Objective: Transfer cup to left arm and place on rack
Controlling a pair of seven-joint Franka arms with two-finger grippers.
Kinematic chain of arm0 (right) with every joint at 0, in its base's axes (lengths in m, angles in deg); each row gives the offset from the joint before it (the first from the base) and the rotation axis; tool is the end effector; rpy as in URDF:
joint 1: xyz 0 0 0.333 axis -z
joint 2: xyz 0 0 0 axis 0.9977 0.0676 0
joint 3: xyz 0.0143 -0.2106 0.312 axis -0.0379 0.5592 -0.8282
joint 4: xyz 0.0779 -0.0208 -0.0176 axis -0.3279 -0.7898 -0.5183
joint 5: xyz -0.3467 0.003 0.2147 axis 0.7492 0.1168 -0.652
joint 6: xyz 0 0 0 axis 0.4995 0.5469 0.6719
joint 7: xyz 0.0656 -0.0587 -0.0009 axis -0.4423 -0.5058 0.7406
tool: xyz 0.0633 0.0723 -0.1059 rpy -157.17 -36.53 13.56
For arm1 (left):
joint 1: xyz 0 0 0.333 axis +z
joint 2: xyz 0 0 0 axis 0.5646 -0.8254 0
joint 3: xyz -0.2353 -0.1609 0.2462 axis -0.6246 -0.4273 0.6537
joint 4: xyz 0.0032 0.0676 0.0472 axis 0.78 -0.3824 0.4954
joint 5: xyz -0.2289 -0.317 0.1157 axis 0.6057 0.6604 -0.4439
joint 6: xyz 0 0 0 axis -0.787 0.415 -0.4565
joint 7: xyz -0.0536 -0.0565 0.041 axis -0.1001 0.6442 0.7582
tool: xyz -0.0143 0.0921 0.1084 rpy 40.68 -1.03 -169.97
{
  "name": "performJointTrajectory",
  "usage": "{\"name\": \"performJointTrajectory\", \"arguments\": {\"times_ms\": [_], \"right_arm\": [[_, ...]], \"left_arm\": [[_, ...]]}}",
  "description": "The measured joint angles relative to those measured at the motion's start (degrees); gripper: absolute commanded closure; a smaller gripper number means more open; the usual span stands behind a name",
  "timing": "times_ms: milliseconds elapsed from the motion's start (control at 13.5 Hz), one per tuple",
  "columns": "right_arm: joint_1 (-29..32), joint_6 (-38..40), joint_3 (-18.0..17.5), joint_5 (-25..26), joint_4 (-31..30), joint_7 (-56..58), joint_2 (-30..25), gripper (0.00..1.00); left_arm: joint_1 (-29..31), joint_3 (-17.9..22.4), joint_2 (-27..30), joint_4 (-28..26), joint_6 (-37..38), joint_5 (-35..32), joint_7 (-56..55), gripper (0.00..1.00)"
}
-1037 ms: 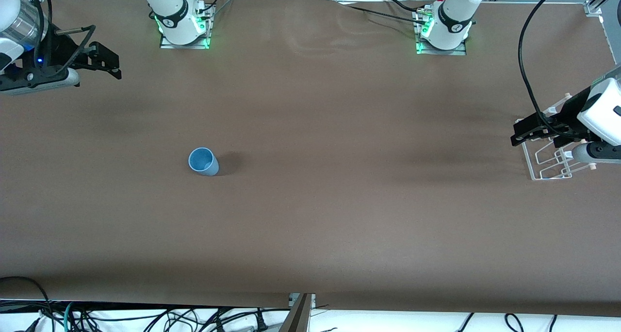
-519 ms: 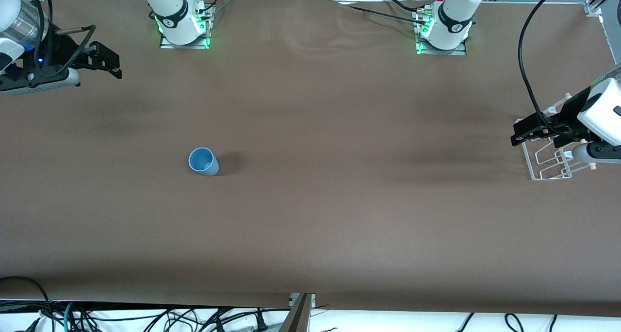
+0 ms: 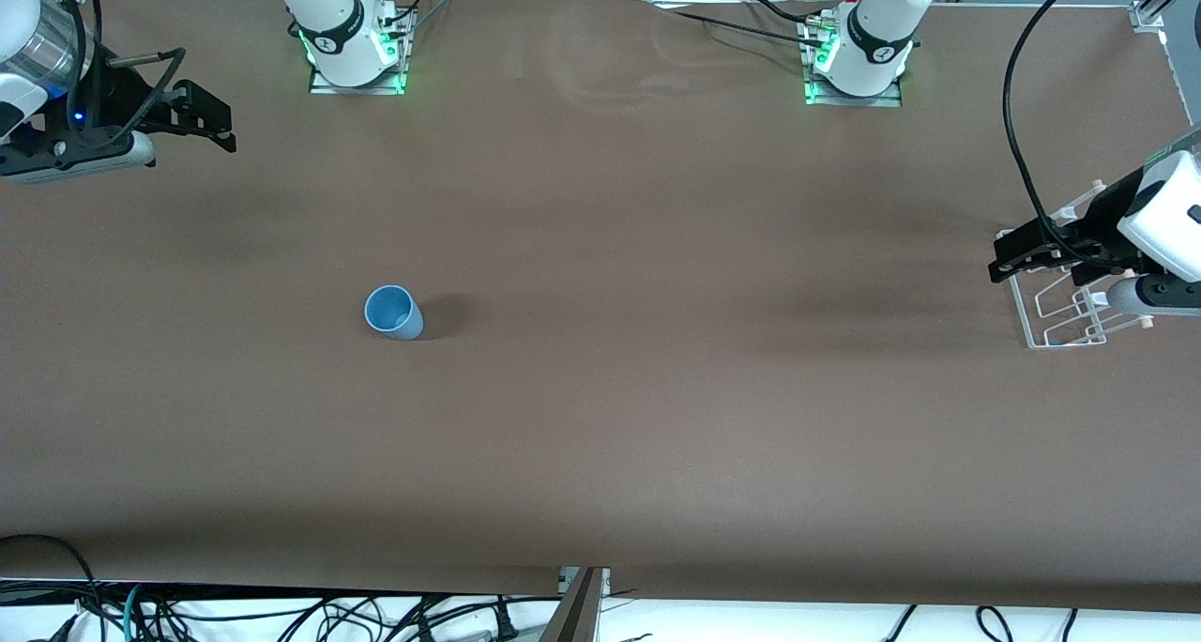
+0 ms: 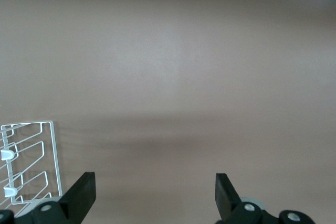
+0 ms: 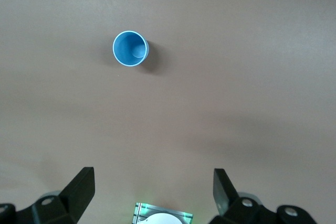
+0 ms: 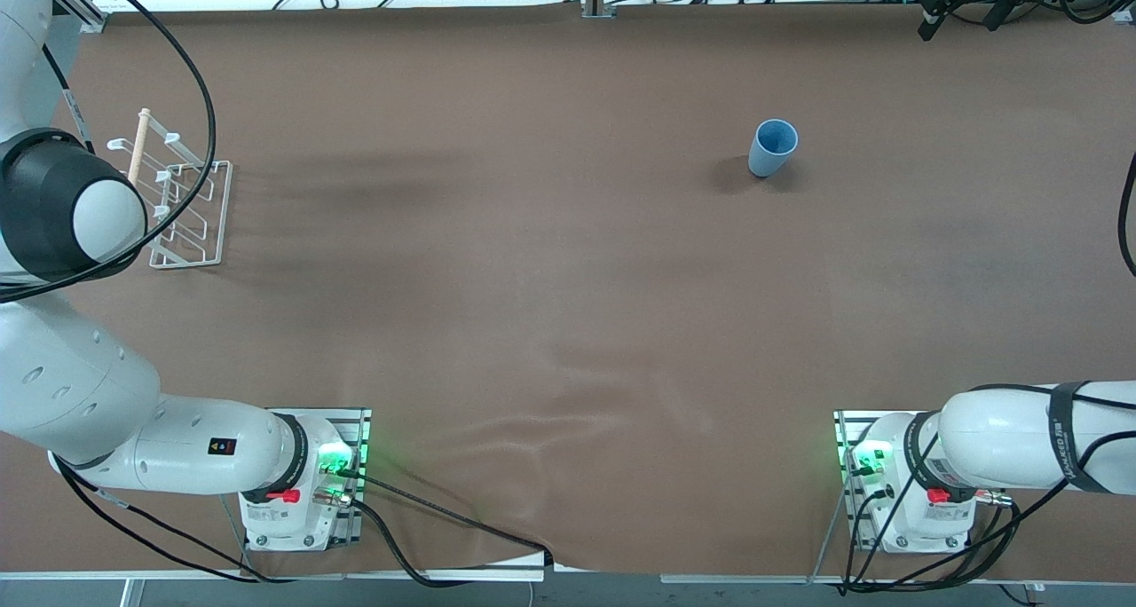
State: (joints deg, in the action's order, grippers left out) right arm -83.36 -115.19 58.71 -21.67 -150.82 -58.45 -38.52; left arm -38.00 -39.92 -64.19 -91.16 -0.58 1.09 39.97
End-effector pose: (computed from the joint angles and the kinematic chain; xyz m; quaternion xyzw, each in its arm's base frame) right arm 0.5246 0.0663 0.6348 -0.9941 -0.0955 0.0493 0.0144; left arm 0.6625 -0.0426 0.6298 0.9994 0.0106 0.0056 0.0333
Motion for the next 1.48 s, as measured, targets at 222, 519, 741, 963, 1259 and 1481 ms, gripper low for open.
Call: {"name": "performJointTrajectory", "arguments": {"times_ms": [222,519,741,963,1259,1481], "right_arm": [[0.0,0.0,0.0,0.0,0.0,0.0,0.1,0.0],[0.0,0.0,0.1,0.0,0.0,0.0,0.2,0.0],[0.0,0.0,0.1,0.0,0.0,0.0,0.2,0.0],[0.0,0.1,0.0,-0.2,-0.1,0.0,0.3,0.0],[0.0,-3.0,-0.3,-0.5,-4.3,-2.8,0.7,0.0],[-0.1,-15.4,-2.4,-0.7,-13.7,-7.1,2.2,0.0]], "left_arm": [[0.0,0.1,0.0,0.0,0.0,0.0,0.0,0.0],[0.0,0.1,0.0,0.0,0.0,0.0,0.0,0.0],[0.0,0.1,0.0,0.0,0.0,0.0,0.0,0.0],[0.3,0.4,0.0,0.0,0.0,0.0,0.0,0.0],[0.1,0.3,0.0,0.0,0.0,0.0,0.0,0.0],[-0.3,0.2,0.0,0.1,0.0,0.0,0.0,0.0]]}}
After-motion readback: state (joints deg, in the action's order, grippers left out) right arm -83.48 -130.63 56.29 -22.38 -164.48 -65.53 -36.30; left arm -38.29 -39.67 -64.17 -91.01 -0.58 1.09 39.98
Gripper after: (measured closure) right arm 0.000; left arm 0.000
